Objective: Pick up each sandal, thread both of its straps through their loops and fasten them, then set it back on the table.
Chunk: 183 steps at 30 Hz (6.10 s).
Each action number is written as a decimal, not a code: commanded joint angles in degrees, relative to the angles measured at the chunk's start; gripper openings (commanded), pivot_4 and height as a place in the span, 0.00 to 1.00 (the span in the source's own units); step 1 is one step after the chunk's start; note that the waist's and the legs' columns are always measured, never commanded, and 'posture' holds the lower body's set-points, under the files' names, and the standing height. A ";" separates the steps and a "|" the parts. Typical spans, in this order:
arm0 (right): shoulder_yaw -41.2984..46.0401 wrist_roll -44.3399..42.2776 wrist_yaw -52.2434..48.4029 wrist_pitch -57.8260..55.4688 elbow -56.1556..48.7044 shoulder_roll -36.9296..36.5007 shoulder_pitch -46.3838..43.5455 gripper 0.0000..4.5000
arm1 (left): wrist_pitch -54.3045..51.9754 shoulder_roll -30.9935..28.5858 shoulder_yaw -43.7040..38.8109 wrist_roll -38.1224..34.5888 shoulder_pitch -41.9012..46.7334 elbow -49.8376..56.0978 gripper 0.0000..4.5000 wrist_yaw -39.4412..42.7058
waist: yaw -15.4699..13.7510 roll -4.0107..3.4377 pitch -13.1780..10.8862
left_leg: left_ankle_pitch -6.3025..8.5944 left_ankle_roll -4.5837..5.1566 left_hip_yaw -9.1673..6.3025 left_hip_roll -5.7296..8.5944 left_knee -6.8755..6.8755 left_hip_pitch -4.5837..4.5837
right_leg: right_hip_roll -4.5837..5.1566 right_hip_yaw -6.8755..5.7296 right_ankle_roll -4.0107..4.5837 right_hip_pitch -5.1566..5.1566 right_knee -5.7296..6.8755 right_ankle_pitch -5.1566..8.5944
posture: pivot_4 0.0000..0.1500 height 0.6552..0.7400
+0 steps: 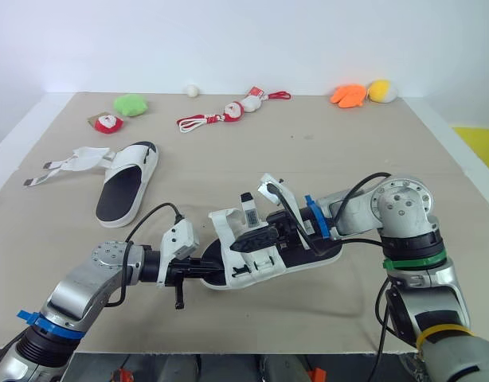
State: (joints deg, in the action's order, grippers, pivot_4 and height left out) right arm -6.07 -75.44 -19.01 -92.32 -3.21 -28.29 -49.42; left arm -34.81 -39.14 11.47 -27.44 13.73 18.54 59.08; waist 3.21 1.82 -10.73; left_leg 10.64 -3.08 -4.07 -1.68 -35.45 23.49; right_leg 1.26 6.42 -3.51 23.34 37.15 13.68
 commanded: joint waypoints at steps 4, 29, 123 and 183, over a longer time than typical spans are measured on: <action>0.89 -3.65 1.92 -0.18 0.48 -0.33 -0.47 0.02 | -0.66 0.01 2.06 2.08 -0.88 -1.69 0.00 -0.64 | 0.00 0.00 0.00 | 0.00 0.00 0.00 0.00 0.00 0.00 | 0.00 0.00 0.00 0.00 -0.01 0.00 | 1.00 1.00; 1.57 -11.41 8.31 -0.18 4.52 -0.12 -1.81 0.02 | -0.95 -0.05 2.16 1.92 -0.94 -1.33 0.00 -0.51 | 0.00 0.00 0.00 | 0.00 0.00 0.00 0.00 0.02 0.04 | 0.00 0.00 0.00 0.02 -0.07 0.00 | 1.00 1.00; -7.22 17.23 -15.76 6.27 -22.63 -9.19 4.05 0.02 | -0.44 1.33 2.55 2.43 -1.07 -1.68 0.00 -1.00 | -0.57 -0.01 -0.01 | 0.02 0.02 -0.01 0.08 0.04 0.26 | 0.13 -0.02 -0.01 0.15 -0.24 0.04 | 1.00 1.00; 7.19 6.77 -0.89 -0.18 -27.61 0.82 25.91 0.88 | -2.10 1.21 2.66 1.17 -2.81 0.32 0.00 -1.69 | -0.43 0.14 0.20 | 0.14 -0.01 0.00 -0.02 0.06 0.14 | 0.05 -0.04 -0.14 0.09 -0.27 0.10 | 1.00 1.00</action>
State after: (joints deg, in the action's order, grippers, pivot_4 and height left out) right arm -0.74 -66.49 -20.89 -92.70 -29.72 -27.96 -23.25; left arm -35.19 -37.33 11.47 -27.51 12.03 19.86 57.28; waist 2.79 1.96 -10.52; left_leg 10.79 -3.10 -4.07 -1.70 -35.39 23.64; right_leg 1.31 6.38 -3.65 23.43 36.88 13.78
